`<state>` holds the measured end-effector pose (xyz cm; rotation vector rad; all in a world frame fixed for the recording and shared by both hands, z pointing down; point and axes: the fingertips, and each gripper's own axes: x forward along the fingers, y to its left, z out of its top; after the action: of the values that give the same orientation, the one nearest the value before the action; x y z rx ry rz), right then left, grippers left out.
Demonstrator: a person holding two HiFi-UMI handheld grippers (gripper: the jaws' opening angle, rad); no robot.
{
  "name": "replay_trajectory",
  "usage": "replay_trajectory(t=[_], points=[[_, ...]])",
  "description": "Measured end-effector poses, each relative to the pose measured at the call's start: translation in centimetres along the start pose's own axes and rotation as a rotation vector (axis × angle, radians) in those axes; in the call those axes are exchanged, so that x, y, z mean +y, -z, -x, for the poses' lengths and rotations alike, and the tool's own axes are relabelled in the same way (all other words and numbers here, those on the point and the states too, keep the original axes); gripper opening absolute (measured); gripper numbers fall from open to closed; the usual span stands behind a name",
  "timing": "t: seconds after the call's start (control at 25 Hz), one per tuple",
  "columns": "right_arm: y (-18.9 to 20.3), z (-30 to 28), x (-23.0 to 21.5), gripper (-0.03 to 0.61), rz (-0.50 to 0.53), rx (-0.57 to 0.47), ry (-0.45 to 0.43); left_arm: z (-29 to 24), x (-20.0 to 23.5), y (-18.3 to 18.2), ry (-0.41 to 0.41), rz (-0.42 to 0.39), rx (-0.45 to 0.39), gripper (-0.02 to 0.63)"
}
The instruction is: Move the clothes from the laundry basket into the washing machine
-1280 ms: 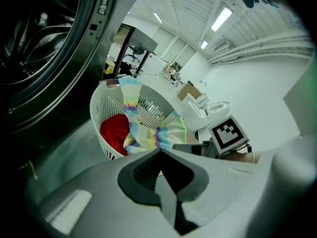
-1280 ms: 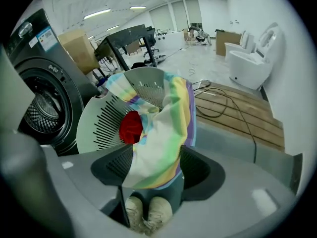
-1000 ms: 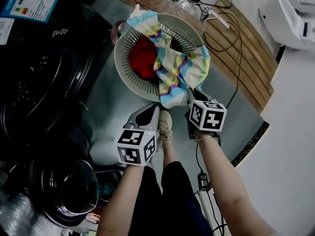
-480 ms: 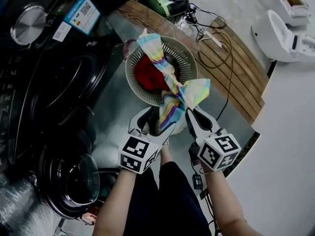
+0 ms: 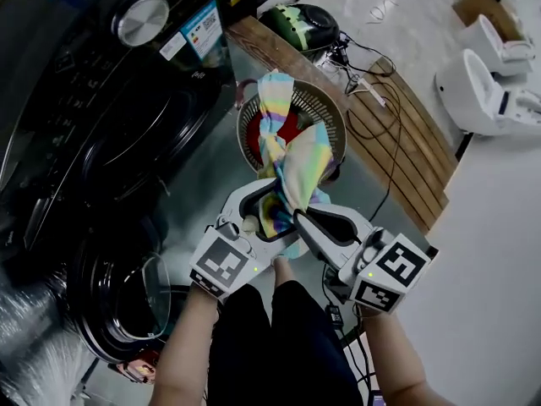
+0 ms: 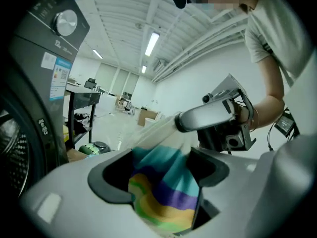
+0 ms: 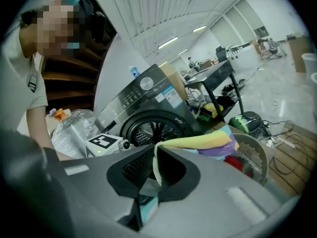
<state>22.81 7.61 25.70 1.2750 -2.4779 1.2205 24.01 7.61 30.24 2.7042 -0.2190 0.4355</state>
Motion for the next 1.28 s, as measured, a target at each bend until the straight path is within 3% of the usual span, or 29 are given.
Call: replay_trajectory(t=[0.12, 0.24, 0.28, 0.44, 0.52, 0.64, 0.72, 0.8, 0.96, 1.12, 1.28], points=[[-0.2, -1.7, 1.6, 0.046, 0.036, 0.023, -0.072, 1.3, 0.8, -0.5, -0.012, 0.003, -0.040, 0.292], [-0.3, -3.4, 2.4, 0.046, 0.082, 0.033, -0.112, 3.0, 2.2, 0.2, -0.080, 0.033, -0.051, 0.118], [-0.3, -4.0, 2.6, 0.044, 0.098, 0.032, -0.122, 3.7, 2.8, 0.5, -0.111, 0.043, -0.054, 0.090], [-0.1, -6.2, 3.1, 0.064, 0.174, 0.033, -0.151, 6.9, 5.6, 1.7, -0.242, 0.125, -0.068, 0.072], [0.4, -7.2, 3.1, 0.158, 0.243, 0.066, -0.145, 8.6, 6.9, 2.8, -0.303, 0.183, -0.089, 0.071], [2.5, -8.9, 3.2, 0.394, 0.436, 0.174, -0.131, 10.7, 8.1, 3.9, -0.355, 0.224, -0.116, 0.071], [3.9, -10.4, 2.8, 0.479, 0.581, 0.269, -0.135, 11.6, 8.9, 4.3, -0.374, 0.229, -0.120, 0.071], [5.1, -11.9, 2.2, 0.521, 0.686, 0.337, -0.140, 12.5, 9.4, 4.4, -0.387, 0.241, -0.129, 0.071], [6.8, -15.7, 1.3, 0.541, 0.819, 0.413, -0.136, 14.6, 10.2, 5.5, -0.422, 0.273, -0.150, 0.071], [8.2, -19.4, 0.5, 0.533, 0.842, 0.465, -0.103, 16.9, 12.1, 7.1, -0.521, 0.337, -0.175, 0.071], [9.8, -22.3, 0.4, 0.369, 0.800, 0.471, -0.089, 18.7, 13.2, 7.5, -0.591, 0.382, -0.265, 0.071]])
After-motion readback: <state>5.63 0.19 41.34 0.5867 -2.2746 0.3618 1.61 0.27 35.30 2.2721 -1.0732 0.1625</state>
